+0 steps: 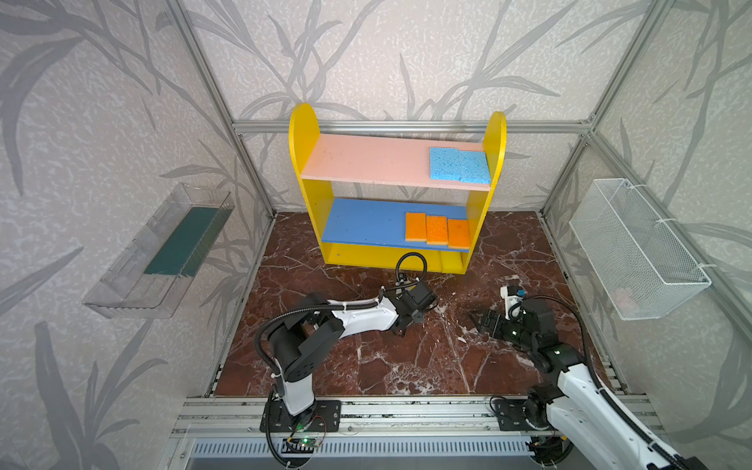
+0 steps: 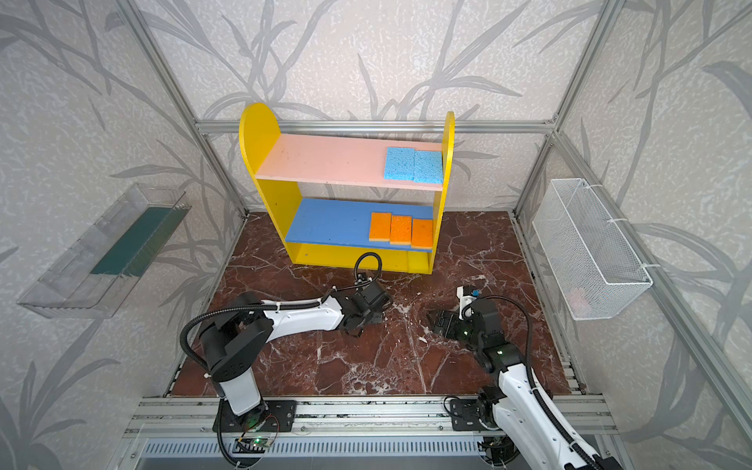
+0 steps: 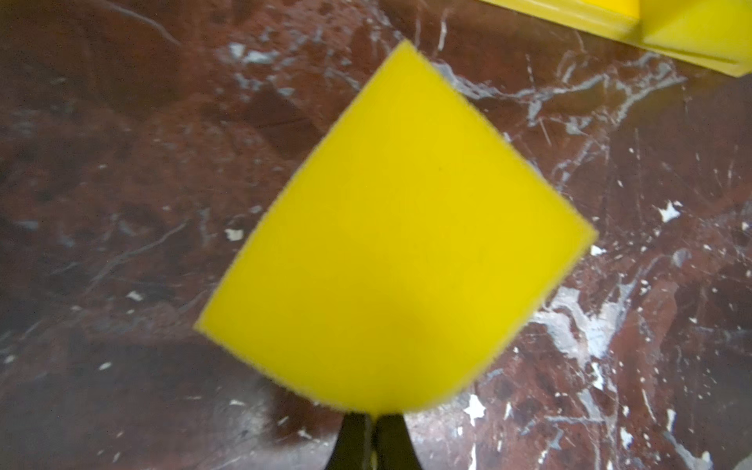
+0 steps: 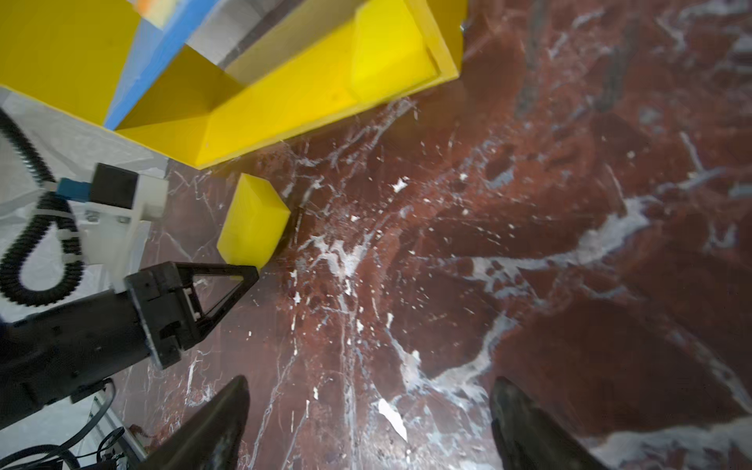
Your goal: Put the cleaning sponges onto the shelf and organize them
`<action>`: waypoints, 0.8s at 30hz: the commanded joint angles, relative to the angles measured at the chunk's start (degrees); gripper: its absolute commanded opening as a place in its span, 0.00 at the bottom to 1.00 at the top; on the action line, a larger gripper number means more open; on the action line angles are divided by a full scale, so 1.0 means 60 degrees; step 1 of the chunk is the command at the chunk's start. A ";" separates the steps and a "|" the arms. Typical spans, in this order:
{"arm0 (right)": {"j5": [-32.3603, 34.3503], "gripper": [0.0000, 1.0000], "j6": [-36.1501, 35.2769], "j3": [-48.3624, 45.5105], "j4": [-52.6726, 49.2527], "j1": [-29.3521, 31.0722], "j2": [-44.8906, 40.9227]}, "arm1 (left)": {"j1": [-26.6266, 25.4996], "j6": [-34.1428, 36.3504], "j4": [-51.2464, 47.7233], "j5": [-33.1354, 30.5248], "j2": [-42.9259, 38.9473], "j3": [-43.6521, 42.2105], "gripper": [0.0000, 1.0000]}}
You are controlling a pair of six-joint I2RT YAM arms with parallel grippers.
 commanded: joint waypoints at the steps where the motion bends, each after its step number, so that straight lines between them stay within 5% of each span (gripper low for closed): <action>1: -0.0443 0.91 0.0133 0.0009 -0.0059 -0.0141 0.0520 | -0.0114 0.0909 0.0466 0.0689 0.0083 0.0049 0.00; 2: -0.0497 0.91 0.0152 0.0022 0.0104 -0.0141 0.0690 | -0.0114 0.0987 0.0681 0.0841 0.0007 -0.0090 0.03; 5: -0.0714 0.91 0.0053 0.0092 0.0346 -0.0141 0.1032 | -0.0129 0.1122 0.1057 0.1067 -0.0293 -0.0466 0.50; 8: -0.0870 0.91 -0.0360 0.0316 0.0178 -0.0083 0.1152 | -0.0158 0.1322 0.1340 0.1269 -0.0719 -0.0821 0.87; 11: -0.0825 0.91 -0.0350 0.0304 0.0171 -0.0068 0.1185 | -0.0187 0.1533 0.1461 0.1384 -0.1293 -0.1144 0.97; 13: -0.0814 0.90 -0.0342 0.0287 0.0131 -0.0068 0.1149 | -0.0187 0.1524 0.1574 0.1248 -0.1806 -0.1501 0.95; 15: -0.0797 0.90 -0.0328 0.0258 0.0112 -0.0068 0.1085 | -0.0138 0.1353 0.1992 0.0944 -0.2423 -0.2097 0.79; 16: -0.0770 0.90 -0.0313 0.0252 0.0125 -0.0068 0.1057 | -0.0107 0.1354 0.2333 0.0845 -0.2664 -0.2414 0.67; 18: -0.0753 0.90 -0.0268 0.0218 0.0211 -0.0068 0.1053 | 0.0194 0.1406 0.2712 0.0904 -0.3138 -0.2934 0.17; 19: -0.0753 0.89 -0.0258 0.0214 0.0240 -0.0068 0.1088 | 0.0374 0.1417 0.2685 0.0982 -0.3256 -0.3044 0.05; 21: -0.0789 0.89 -0.0218 0.0215 0.0342 -0.0068 0.1181 | 0.0916 0.1440 0.2822 0.1500 -0.3437 -0.3286 0.07; 24: -0.0841 0.89 -0.0167 0.0229 0.0504 -0.0053 0.1380 | 0.1654 0.1219 0.3253 0.2107 -0.3503 -0.3621 0.26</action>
